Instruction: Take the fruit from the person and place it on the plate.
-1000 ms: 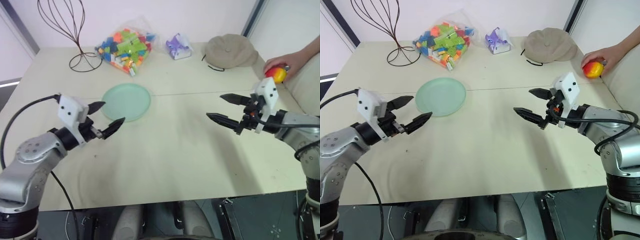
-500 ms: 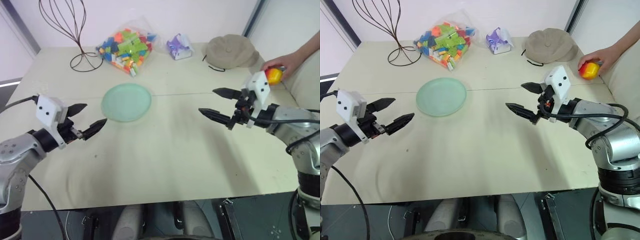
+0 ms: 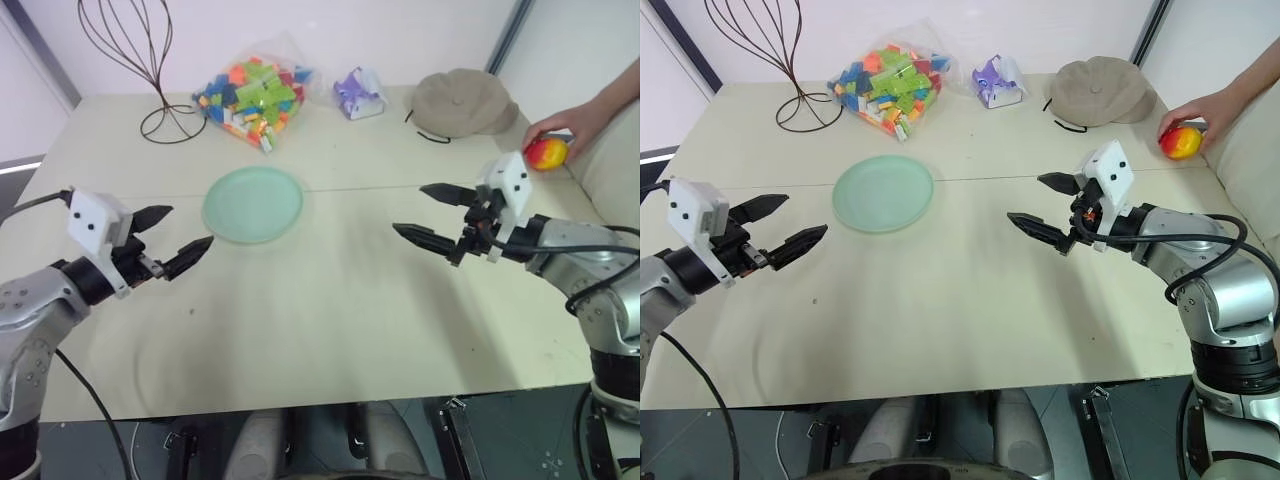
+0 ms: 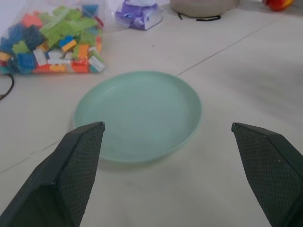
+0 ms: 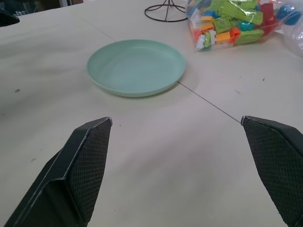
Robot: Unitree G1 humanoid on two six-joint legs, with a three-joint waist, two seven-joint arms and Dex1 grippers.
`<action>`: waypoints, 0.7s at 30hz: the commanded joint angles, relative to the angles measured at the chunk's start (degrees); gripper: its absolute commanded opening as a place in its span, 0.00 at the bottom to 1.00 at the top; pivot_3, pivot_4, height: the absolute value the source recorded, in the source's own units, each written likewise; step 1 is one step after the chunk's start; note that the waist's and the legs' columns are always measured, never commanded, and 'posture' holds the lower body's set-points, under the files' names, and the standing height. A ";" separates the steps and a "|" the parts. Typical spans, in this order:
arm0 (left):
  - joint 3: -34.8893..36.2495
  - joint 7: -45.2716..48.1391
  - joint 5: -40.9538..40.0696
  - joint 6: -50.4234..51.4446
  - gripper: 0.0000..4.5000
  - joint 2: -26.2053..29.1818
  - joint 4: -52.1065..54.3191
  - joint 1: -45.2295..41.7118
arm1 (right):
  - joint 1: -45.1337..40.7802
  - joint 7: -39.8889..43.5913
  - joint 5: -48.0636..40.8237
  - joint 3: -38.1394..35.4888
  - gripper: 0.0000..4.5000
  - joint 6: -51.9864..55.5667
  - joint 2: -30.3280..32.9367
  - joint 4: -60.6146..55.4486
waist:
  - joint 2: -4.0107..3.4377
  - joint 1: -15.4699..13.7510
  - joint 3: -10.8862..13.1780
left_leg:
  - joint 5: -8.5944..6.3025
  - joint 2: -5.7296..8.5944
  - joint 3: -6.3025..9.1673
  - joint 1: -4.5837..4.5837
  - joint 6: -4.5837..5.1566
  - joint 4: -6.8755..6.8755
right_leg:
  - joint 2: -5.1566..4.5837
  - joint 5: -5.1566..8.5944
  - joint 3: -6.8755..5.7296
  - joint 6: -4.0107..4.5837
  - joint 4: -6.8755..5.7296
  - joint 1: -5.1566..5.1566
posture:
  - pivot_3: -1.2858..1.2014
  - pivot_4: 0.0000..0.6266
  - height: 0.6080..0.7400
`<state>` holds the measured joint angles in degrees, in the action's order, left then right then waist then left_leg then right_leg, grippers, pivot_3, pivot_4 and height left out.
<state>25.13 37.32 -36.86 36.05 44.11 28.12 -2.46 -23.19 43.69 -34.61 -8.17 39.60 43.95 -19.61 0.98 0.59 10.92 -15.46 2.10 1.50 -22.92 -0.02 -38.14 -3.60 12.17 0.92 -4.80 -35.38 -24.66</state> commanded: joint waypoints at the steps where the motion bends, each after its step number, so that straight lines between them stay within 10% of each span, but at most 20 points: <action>1: 0.46 -0.93 -0.63 -0.13 1.00 -0.33 2.30 -0.09 | -0.48 -0.01 -0.69 -1.92 0.99 -0.33 0.43 -1.69 | 0.00 0.00 0.00 | 0.00 0.00 0.00 0.00 0.00 0.00 | 0.00 0.00 0.00 0.00 0.00 0.00 | 0.52 0.24 1.00; 15: -0.51 -4.36 1.24 -1.39 1.00 -1.44 4.24 -0.16 | -1.78 -1.85 -0.33 -1.05 0.99 -0.25 -1.60 -0.59 | 0.00 0.00 0.00 | 0.00 0.00 0.00 0.00 0.00 0.00 | 0.00 0.01 0.00 0.01 0.00 0.00 | 0.52 0.24 1.00; 21: -2.15 -5.44 1.94 -1.78 1.00 -2.54 5.01 -0.24 | -10.27 -16.58 0.92 -0.80 0.99 5.09 -11.75 2.50 | 0.00 0.25 0.00 | 0.00 -0.01 -0.01 0.04 0.00 0.01 | 0.02 0.00 0.03 0.01 -0.05 -0.01 | 0.52 0.24 1.00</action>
<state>23.09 32.25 -35.42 35.53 41.64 31.10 -2.37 -30.85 31.68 -33.79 -8.11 43.63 34.05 -17.11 0.98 0.84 10.92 -15.45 2.09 1.49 -22.87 -0.03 -38.13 -3.57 12.17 0.95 -4.77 -35.45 -24.67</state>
